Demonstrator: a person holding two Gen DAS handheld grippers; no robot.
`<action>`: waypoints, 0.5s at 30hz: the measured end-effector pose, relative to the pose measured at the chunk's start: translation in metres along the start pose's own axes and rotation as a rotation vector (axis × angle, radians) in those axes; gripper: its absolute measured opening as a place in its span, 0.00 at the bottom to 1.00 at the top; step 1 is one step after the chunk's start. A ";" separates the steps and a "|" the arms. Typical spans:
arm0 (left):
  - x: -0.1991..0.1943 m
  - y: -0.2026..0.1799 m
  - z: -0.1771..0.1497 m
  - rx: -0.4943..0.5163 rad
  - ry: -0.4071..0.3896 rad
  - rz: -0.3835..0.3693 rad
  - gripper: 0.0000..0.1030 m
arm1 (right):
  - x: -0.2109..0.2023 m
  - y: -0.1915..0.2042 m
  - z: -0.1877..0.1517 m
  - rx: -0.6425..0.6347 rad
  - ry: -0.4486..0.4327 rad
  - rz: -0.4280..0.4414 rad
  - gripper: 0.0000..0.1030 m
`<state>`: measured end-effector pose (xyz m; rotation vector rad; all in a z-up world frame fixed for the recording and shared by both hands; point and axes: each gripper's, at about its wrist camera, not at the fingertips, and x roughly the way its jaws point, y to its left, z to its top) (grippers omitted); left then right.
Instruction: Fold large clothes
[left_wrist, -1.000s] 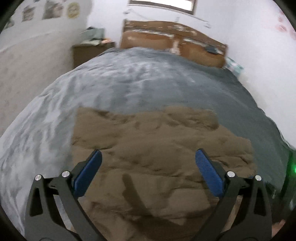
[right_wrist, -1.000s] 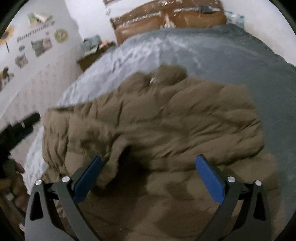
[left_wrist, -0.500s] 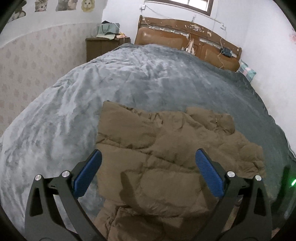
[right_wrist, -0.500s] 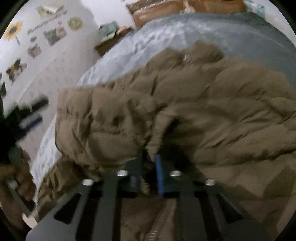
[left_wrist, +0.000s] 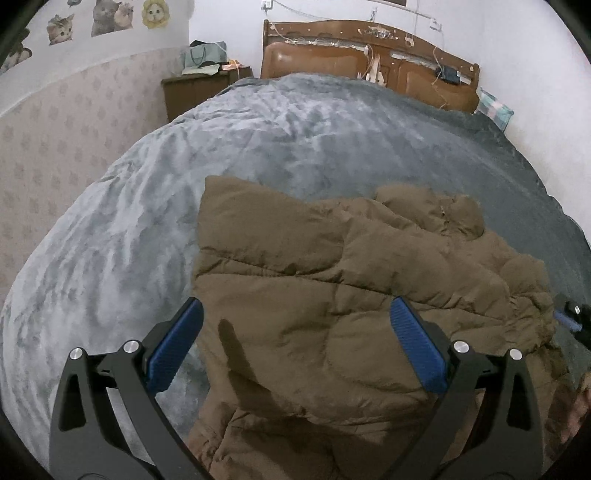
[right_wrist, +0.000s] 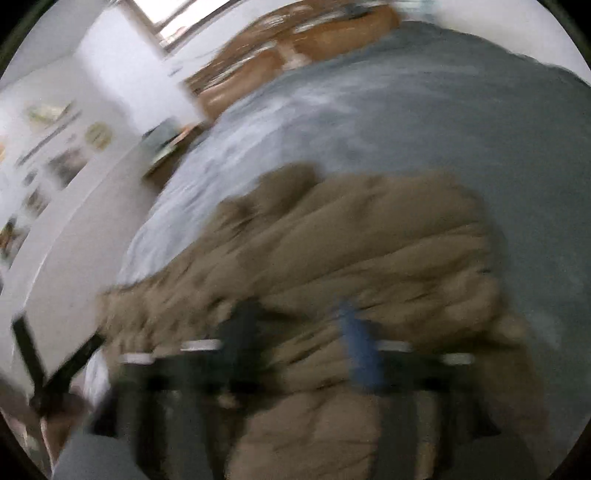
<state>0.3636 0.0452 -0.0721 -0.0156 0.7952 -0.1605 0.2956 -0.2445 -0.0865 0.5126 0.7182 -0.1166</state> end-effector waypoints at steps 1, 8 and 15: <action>0.000 0.000 0.000 0.006 0.001 0.005 0.97 | 0.005 0.014 -0.005 -0.055 0.005 -0.012 0.70; 0.013 0.000 -0.004 0.153 0.030 0.107 0.97 | 0.043 0.039 -0.033 -0.130 0.137 -0.049 0.70; 0.012 0.000 -0.003 0.124 0.034 0.057 0.97 | 0.056 0.048 -0.047 -0.134 0.198 0.036 0.29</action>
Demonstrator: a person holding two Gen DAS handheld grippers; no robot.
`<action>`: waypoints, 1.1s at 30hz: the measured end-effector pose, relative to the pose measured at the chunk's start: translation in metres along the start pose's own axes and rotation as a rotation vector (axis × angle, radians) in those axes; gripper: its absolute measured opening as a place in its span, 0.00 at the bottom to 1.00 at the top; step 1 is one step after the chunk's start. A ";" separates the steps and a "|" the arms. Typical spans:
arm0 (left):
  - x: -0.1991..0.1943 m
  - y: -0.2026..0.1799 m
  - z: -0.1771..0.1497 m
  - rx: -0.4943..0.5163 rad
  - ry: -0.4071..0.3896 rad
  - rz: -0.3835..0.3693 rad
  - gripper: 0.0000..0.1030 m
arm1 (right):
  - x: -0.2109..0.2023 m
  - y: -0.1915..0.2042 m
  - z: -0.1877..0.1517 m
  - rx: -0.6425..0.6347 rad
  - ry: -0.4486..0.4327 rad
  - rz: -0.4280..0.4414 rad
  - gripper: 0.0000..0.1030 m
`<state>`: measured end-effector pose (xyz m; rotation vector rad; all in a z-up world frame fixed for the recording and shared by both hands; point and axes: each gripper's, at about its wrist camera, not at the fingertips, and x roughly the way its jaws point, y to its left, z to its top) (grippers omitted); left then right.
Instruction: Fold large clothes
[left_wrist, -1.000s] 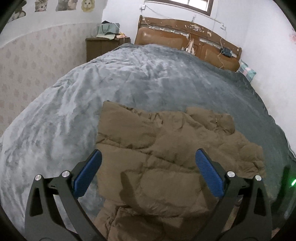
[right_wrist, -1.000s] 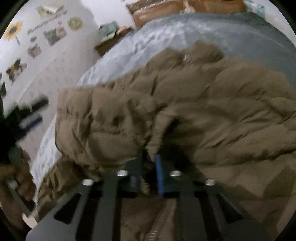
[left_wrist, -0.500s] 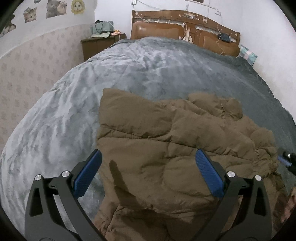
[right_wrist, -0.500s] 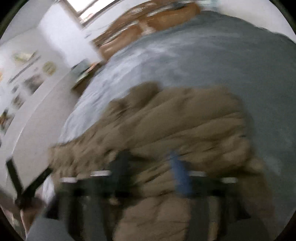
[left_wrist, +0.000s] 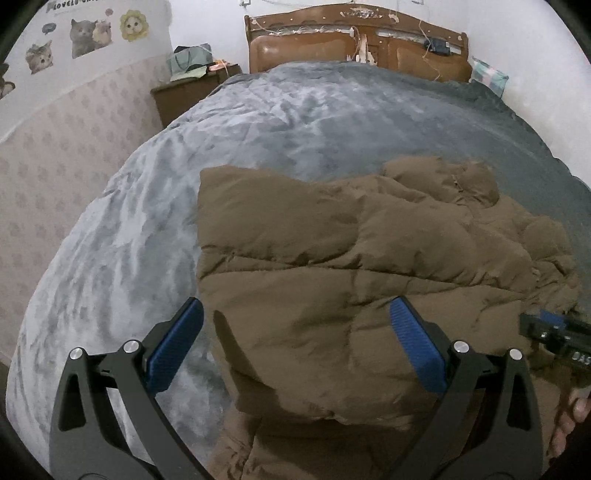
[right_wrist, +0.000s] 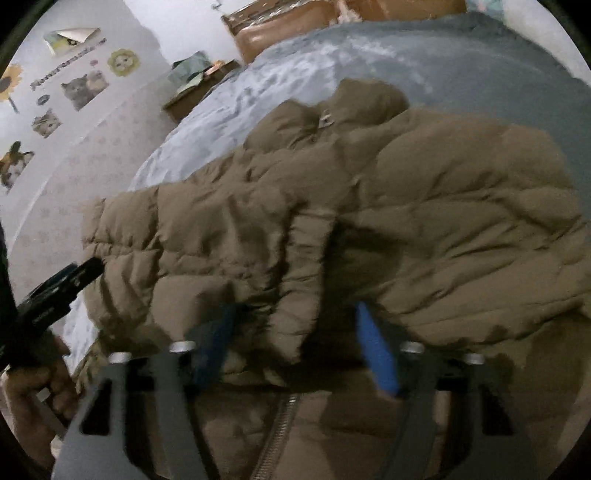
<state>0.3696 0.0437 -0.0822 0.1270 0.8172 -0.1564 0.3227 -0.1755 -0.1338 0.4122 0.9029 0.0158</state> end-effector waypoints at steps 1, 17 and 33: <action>0.000 -0.001 -0.001 0.000 -0.001 0.001 0.97 | 0.002 0.000 0.001 0.000 0.009 0.020 0.15; -0.001 0.000 0.003 -0.062 -0.040 -0.042 0.97 | -0.094 -0.059 0.027 -0.033 -0.308 -0.557 0.05; 0.027 -0.001 0.024 -0.153 -0.099 -0.073 0.97 | -0.101 -0.031 0.052 -0.087 -0.447 -0.520 0.98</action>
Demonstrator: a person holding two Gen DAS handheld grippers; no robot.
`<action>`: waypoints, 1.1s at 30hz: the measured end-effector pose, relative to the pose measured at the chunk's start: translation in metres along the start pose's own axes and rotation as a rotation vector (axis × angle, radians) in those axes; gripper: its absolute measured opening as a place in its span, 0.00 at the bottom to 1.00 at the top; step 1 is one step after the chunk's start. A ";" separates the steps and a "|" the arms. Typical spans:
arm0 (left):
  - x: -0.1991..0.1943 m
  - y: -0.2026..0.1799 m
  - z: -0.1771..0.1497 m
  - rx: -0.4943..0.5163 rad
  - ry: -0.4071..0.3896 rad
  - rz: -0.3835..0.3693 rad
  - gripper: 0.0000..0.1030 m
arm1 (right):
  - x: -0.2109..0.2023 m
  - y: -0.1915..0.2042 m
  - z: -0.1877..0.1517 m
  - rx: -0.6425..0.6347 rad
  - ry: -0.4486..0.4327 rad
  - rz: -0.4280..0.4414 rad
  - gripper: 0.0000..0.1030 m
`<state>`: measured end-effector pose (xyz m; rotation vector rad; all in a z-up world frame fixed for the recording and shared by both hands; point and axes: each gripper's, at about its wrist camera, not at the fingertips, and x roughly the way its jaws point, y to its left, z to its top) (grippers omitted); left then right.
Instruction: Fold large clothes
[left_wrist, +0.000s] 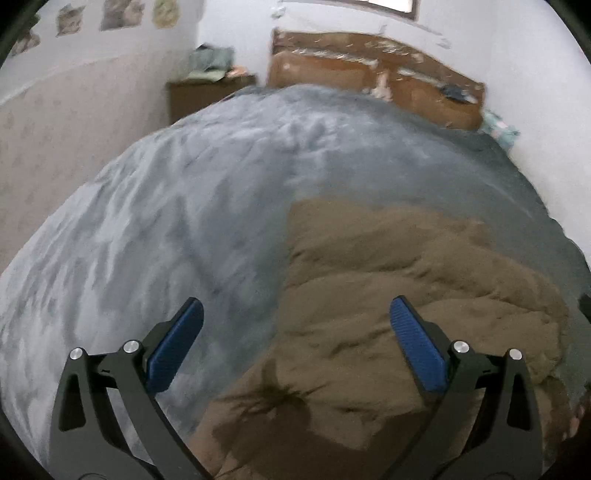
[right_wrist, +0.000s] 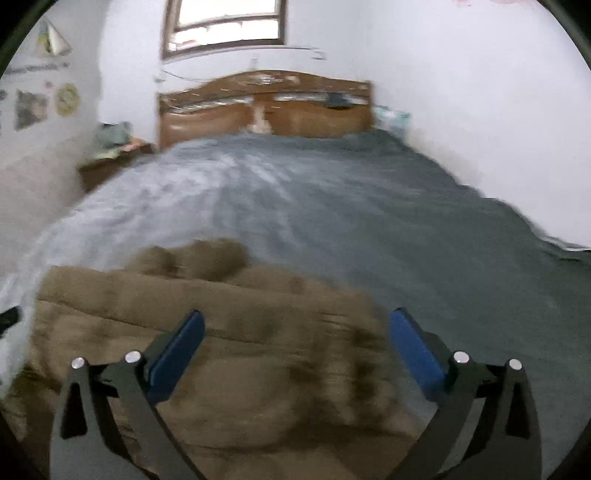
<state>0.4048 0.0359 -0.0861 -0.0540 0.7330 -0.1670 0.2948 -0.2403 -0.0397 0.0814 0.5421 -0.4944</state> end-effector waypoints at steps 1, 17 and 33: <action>0.005 -0.004 0.000 0.018 0.000 -0.002 0.97 | 0.005 0.005 0.000 -0.006 0.010 0.013 0.98; 0.110 -0.011 -0.034 0.087 0.265 0.073 0.97 | 0.111 0.001 -0.076 -0.053 0.378 0.034 0.99; 0.100 -0.020 -0.051 0.091 0.220 0.083 0.97 | 0.108 -0.002 -0.077 -0.059 0.359 0.031 0.99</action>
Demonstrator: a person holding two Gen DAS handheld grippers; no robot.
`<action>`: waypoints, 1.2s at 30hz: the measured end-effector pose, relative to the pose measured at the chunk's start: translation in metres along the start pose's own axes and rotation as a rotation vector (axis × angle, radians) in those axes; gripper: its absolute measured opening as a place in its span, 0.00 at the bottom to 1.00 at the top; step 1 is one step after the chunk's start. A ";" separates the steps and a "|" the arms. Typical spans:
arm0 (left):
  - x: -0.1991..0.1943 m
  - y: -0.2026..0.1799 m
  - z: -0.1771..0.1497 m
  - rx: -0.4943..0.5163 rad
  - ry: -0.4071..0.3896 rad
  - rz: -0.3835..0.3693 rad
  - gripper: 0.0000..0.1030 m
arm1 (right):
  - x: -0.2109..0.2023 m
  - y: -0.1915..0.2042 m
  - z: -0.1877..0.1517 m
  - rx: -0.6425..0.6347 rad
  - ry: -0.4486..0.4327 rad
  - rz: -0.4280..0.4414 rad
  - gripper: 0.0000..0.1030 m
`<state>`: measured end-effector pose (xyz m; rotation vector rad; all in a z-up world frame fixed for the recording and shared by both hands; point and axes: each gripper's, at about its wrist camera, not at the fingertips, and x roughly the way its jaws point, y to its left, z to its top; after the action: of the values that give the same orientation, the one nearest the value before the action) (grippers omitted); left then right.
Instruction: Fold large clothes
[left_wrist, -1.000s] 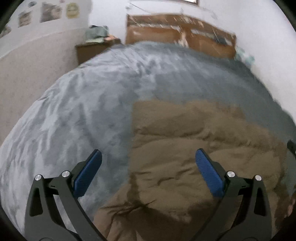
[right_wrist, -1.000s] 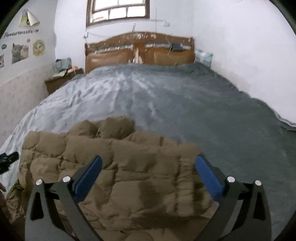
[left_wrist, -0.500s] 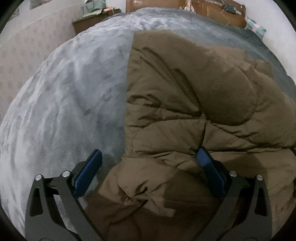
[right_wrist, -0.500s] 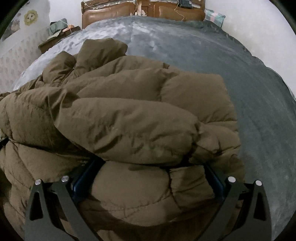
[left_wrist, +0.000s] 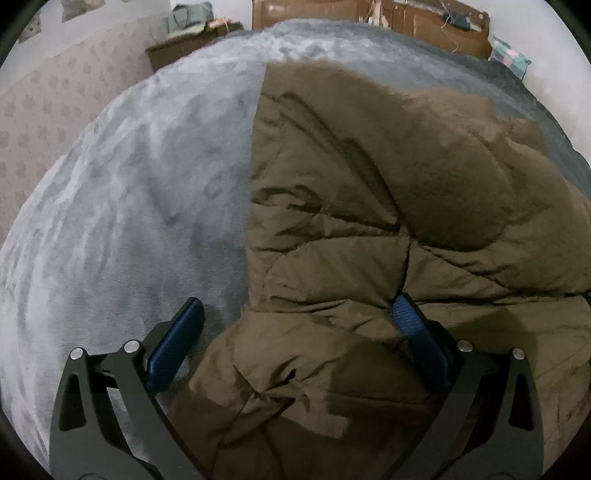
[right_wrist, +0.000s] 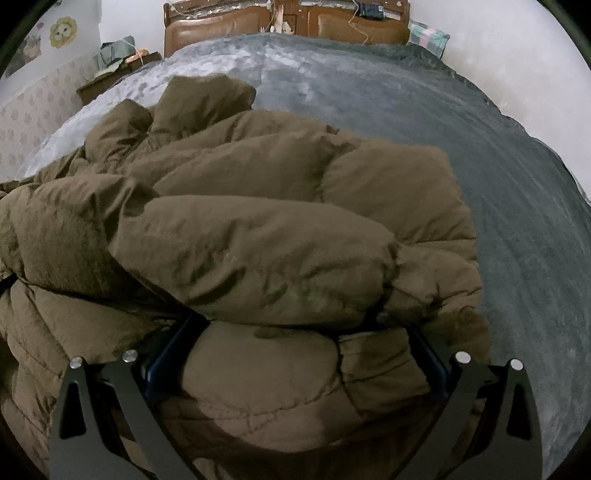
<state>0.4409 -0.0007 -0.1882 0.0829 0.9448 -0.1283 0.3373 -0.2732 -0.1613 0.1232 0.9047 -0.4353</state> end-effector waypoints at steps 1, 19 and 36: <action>-0.009 0.000 -0.002 0.006 -0.018 0.002 0.97 | -0.004 -0.003 0.002 0.010 -0.004 0.014 0.98; -0.248 0.101 -0.126 0.069 -0.248 -0.087 0.97 | -0.257 -0.109 -0.094 0.020 -0.220 0.088 0.98; -0.228 0.138 -0.253 0.091 -0.053 -0.201 0.97 | -0.242 -0.135 -0.229 0.010 -0.031 0.184 0.98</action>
<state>0.1259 0.1844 -0.1484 0.0674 0.8927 -0.3580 -0.0169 -0.2549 -0.1029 0.2064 0.8520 -0.2701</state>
